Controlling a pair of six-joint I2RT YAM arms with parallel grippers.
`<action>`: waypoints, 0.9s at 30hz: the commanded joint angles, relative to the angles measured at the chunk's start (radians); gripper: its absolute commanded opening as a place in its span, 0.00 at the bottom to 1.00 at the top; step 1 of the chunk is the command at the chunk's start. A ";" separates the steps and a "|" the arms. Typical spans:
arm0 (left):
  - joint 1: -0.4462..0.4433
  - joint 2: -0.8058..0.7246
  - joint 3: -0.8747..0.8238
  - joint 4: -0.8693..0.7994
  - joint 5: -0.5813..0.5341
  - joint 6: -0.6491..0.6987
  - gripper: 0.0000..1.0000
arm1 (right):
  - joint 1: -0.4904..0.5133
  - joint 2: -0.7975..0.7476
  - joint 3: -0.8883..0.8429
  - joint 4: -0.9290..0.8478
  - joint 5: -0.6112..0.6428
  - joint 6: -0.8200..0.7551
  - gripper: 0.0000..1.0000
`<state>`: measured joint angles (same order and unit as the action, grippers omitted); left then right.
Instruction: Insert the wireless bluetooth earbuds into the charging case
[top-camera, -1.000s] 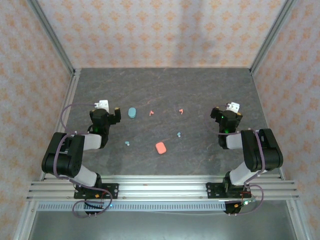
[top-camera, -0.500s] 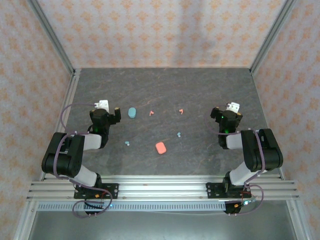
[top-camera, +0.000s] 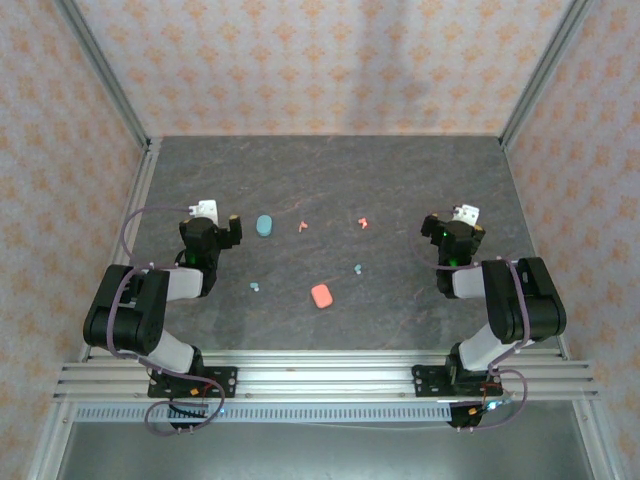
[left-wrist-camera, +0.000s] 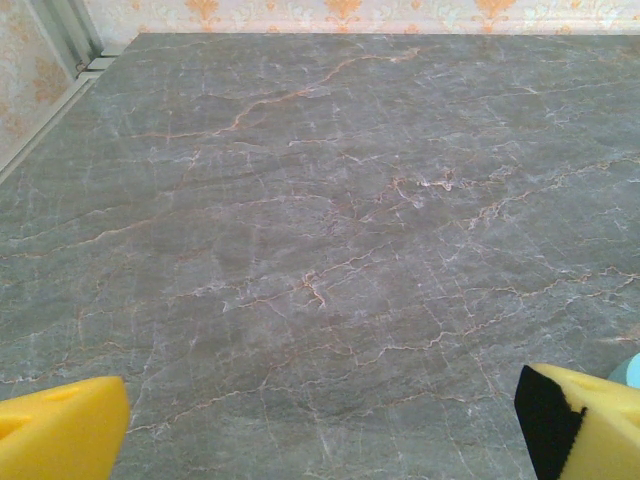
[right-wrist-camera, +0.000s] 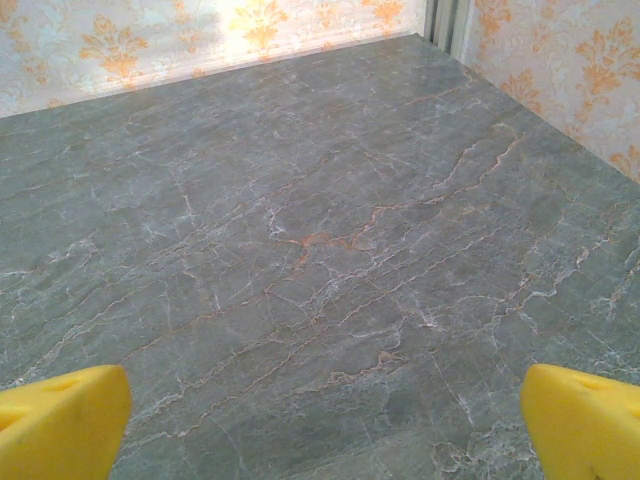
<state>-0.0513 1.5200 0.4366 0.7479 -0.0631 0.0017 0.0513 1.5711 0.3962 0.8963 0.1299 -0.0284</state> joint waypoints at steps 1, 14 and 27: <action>0.010 -0.023 -0.007 -0.012 -0.003 0.019 1.00 | -0.008 -0.023 -0.011 -0.004 -0.010 -0.014 0.99; 0.011 -0.025 -0.003 -0.016 -0.014 0.015 1.00 | -0.009 -0.034 -0.025 0.020 0.027 0.002 0.99; 0.013 -0.323 0.359 -0.879 -0.137 -0.167 1.00 | 0.005 -0.447 0.332 -0.946 -0.058 0.221 0.94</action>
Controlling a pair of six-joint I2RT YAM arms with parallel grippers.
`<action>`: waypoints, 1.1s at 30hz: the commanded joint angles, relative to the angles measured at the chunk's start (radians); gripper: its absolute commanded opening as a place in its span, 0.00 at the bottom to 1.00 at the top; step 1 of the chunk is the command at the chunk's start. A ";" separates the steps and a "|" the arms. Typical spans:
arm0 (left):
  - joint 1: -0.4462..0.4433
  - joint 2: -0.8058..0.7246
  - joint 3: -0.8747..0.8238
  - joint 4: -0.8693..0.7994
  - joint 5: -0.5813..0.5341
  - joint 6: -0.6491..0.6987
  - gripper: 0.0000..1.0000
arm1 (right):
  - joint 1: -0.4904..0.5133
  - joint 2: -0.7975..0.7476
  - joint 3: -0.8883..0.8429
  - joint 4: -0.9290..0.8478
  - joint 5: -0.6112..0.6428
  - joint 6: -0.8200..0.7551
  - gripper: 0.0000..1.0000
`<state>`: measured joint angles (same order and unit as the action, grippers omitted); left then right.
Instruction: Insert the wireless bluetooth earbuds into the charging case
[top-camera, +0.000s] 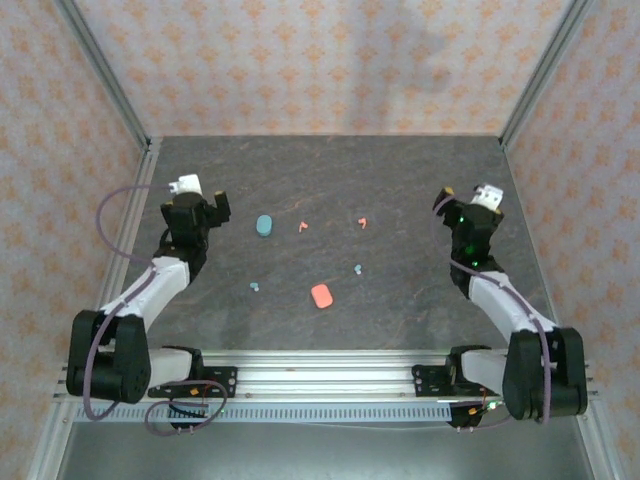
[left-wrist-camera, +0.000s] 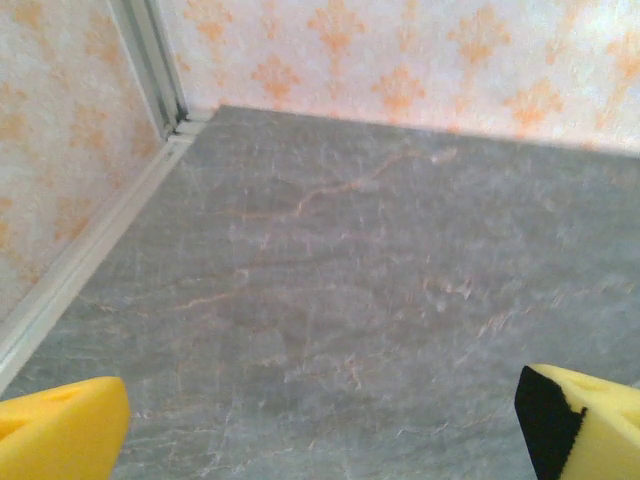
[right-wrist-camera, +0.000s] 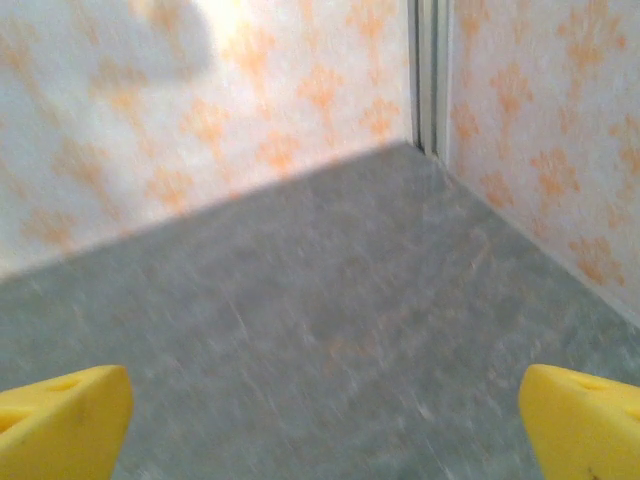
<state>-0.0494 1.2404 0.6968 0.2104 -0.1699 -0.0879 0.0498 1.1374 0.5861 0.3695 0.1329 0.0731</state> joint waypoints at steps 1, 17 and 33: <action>0.010 -0.055 0.128 -0.422 -0.026 -0.102 1.00 | 0.024 0.003 0.197 -0.521 -0.094 0.134 0.92; 0.009 -0.294 0.011 -0.867 0.327 -0.263 0.91 | 0.847 0.445 0.560 -1.046 -0.238 0.401 0.86; -0.007 -0.238 -0.028 -0.798 0.405 -0.282 0.85 | 0.895 0.761 0.754 -1.152 -0.359 0.413 0.72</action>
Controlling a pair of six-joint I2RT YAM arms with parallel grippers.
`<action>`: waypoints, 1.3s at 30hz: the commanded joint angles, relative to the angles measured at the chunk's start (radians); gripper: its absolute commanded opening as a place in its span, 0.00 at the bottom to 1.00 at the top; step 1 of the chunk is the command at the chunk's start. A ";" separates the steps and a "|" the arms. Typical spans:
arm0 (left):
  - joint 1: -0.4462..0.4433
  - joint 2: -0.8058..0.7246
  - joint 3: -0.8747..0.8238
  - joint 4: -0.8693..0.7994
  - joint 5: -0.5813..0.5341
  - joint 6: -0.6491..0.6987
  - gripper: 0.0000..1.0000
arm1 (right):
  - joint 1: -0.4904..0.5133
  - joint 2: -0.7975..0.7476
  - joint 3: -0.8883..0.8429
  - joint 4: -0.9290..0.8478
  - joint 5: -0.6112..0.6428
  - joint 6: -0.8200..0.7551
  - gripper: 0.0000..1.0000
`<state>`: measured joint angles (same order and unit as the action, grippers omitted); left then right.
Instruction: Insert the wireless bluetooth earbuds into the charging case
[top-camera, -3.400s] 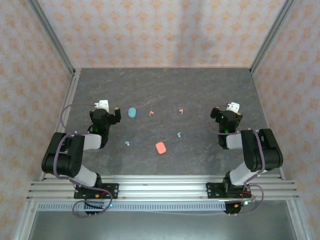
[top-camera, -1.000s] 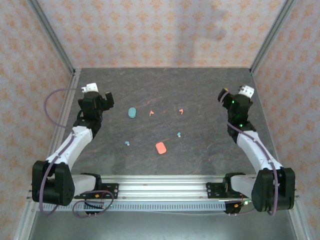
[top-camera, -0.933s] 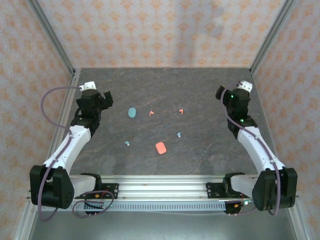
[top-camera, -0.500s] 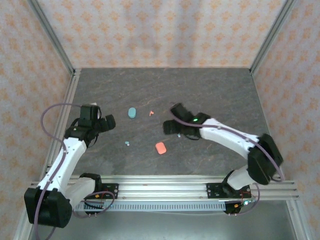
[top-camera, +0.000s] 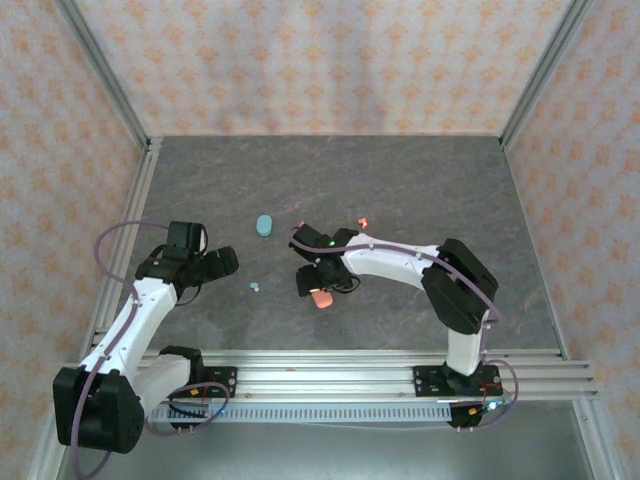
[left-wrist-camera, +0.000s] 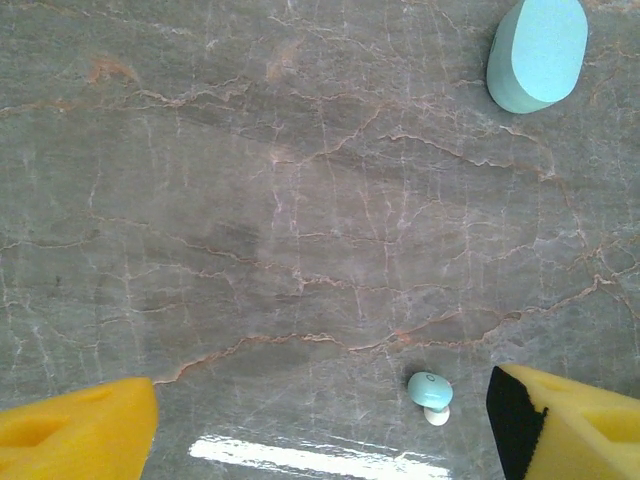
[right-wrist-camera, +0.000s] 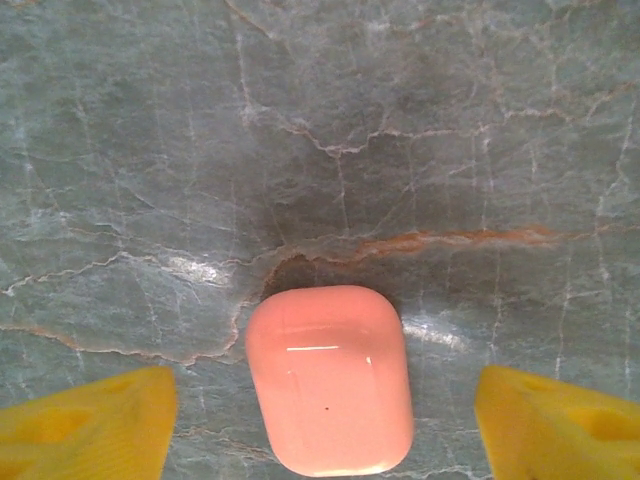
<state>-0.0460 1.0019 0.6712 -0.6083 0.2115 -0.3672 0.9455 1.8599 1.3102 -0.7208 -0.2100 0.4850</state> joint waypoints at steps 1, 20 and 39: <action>-0.012 0.001 -0.003 0.023 0.030 0.001 0.84 | -0.001 0.048 0.036 -0.062 -0.023 0.001 0.68; -0.060 -0.031 0.025 0.144 0.227 0.081 0.85 | -0.062 0.008 -0.028 0.042 -0.145 0.165 0.38; -0.599 0.009 0.008 0.842 0.039 -0.050 0.83 | -0.275 -0.453 -0.109 0.363 -0.270 0.485 0.38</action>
<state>-0.6041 0.9737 0.6846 0.0265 0.2932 -0.3882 0.6888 1.4712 1.2469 -0.4812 -0.4393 0.8600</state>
